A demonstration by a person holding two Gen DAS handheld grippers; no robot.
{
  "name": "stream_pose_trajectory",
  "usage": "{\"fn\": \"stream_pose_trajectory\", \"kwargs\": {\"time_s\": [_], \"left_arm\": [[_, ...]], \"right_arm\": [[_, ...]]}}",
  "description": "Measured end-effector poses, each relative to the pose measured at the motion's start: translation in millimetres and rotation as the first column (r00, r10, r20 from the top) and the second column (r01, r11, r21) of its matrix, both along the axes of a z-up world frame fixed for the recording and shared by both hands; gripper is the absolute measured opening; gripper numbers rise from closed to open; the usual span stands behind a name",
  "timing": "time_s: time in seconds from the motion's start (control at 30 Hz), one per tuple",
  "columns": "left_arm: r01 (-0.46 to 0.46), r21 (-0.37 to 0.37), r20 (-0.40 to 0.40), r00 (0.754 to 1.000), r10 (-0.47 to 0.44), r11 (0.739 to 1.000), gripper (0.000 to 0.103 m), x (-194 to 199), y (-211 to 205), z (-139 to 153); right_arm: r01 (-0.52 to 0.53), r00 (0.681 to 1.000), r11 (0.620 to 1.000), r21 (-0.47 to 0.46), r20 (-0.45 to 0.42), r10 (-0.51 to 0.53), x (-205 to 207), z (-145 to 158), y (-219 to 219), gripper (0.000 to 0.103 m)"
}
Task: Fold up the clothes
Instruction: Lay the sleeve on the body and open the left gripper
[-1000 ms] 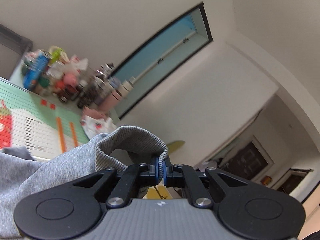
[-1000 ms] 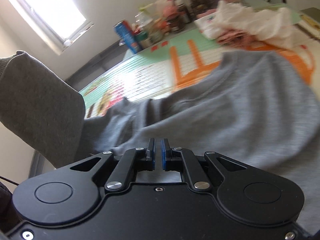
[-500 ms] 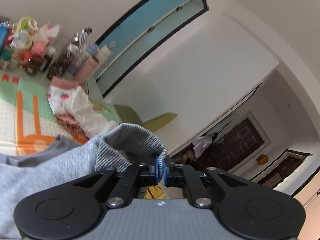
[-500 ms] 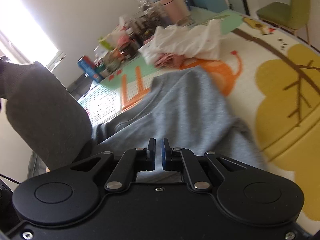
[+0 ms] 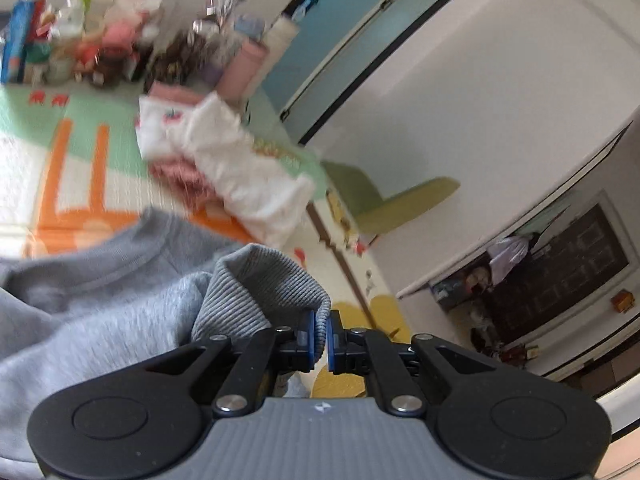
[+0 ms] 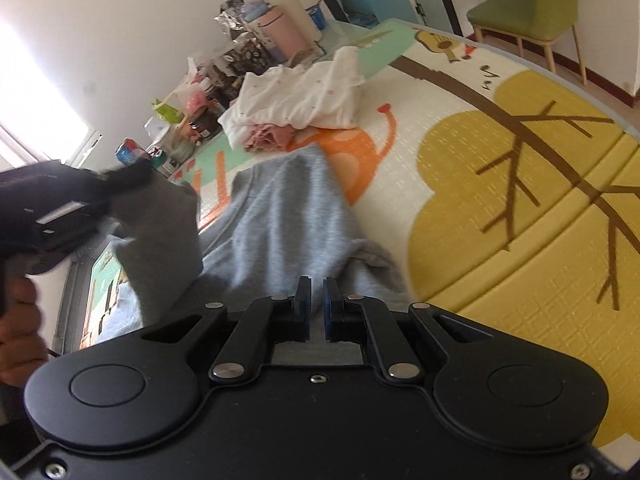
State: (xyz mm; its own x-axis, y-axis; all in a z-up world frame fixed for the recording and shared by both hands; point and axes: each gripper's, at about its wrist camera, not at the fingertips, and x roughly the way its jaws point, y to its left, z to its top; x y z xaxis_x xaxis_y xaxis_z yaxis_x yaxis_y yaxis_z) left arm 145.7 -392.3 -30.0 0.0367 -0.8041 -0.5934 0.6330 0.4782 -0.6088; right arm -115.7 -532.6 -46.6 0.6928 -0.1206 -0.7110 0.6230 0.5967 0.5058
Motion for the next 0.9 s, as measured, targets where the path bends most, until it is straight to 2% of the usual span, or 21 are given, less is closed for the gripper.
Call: {"fn": "stream_pose_trajectory", "kwargs": {"time_s": [0.17,0.27,0.33,0.4,0.43,0.57,0.67,0.83,0.9], "left_arm": [[0.018,0.106,0.041,0.999,-0.022,0.994,0.008,-17,-34,-28],[0.044,0.137,0.036,0.998,-0.049,0.99,0.01,-25,-50,-42],[0.059,0.174,0.048,0.997,-0.068,0.983,0.02,-34,-58,-49],[0.07,0.211,0.078,0.993,-0.088,0.975,0.034,-42,-65,-54],[0.08,0.219,0.086,0.991,-0.101,0.972,0.036,-45,-67,-54],[0.098,0.223,0.115,0.985,-0.126,0.97,0.052,-56,-62,-49],[0.07,0.211,0.143,0.984,-0.102,0.975,0.064,-53,-49,-40],[-0.005,0.203,0.156,0.987,-0.027,0.979,0.067,-31,-16,-28],[-0.026,0.19,0.136,0.991,0.0,0.982,0.068,-20,-1,-24]], "right_arm": [[0.004,1.0,1.0,0.017,-0.006,-0.004,-5,-8,-11,0.006],[0.003,1.0,1.0,0.022,-0.006,-0.003,-4,-10,-18,0.006],[0.003,1.0,1.0,0.025,-0.006,-0.003,-4,-12,-23,0.007],[0.004,1.0,1.0,0.026,-0.004,-0.004,-3,-13,-28,0.007],[0.005,1.0,1.0,0.025,-0.003,-0.005,-3,-13,-31,0.007],[-0.02,1.0,0.999,0.033,0.012,0.02,7,-12,-35,0.008],[-0.053,0.998,0.997,0.047,0.03,0.052,19,-11,-35,0.017],[-0.108,0.993,0.992,0.068,0.061,0.104,39,-9,-35,0.018],[-0.13,0.99,0.989,0.076,0.073,0.124,47,-8,-35,0.018]]}}
